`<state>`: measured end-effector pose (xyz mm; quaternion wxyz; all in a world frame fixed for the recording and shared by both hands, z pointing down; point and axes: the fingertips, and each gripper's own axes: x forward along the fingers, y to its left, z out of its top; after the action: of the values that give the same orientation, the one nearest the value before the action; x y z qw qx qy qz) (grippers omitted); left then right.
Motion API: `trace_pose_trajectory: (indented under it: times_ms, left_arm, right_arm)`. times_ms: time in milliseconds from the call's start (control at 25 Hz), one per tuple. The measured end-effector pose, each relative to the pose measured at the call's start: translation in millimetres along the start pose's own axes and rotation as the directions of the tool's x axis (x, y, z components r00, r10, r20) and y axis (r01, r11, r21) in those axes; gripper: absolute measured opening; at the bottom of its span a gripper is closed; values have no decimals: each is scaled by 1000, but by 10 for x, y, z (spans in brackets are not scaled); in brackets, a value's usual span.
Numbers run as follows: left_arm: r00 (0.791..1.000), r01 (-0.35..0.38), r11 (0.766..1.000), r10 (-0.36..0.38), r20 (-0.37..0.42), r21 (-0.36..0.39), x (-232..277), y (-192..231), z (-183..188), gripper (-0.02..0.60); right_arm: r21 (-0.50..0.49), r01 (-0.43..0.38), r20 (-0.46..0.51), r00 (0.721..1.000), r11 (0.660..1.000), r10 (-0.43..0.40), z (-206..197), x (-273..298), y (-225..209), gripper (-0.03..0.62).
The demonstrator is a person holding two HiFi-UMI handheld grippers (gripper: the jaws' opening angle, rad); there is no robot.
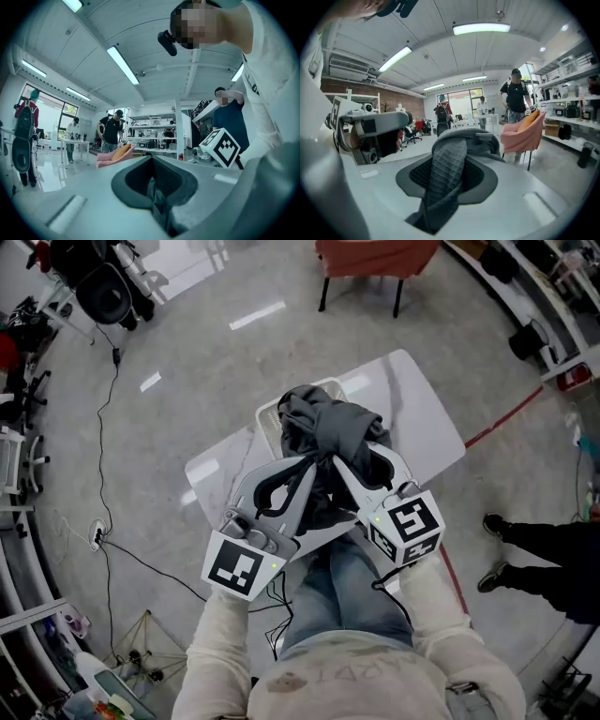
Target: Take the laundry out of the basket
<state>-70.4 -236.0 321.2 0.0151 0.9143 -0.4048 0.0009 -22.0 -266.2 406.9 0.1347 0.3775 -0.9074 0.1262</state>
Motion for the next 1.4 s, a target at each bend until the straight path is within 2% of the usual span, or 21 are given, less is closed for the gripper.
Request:
trace_pose_trajectory:
  times_ms: [200, 520, 720, 1080, 1400]
  left_arm:
    - [999, 39, 999, -40, 34, 37, -62, -285, 370, 0]
    - [995, 75, 994, -80, 63, 84, -187, -908, 896, 0]
    - [994, 58, 992, -67, 81, 110, -267, -1249, 1141, 0]
    - [995, 8, 988, -23, 99, 156, -283, -1945, 1317, 0]
    - [999, 0, 989, -7, 47, 148, -371, -2086, 1338, 0]
  right_arm:
    - [-22, 46, 114, 993, 999, -43, 521, -555, 139, 146]
    - [-42, 87, 246, 966, 995, -74, 1054, -1497, 329, 147]
    - [-10, 78, 275, 959, 997, -72, 1102, -1914, 408, 149]
    - [-53, 37, 325, 946, 998, -18, 1070, -2594, 447, 149]
    - [-88, 41, 342, 940, 995, -8, 1156, -2748, 499, 149]
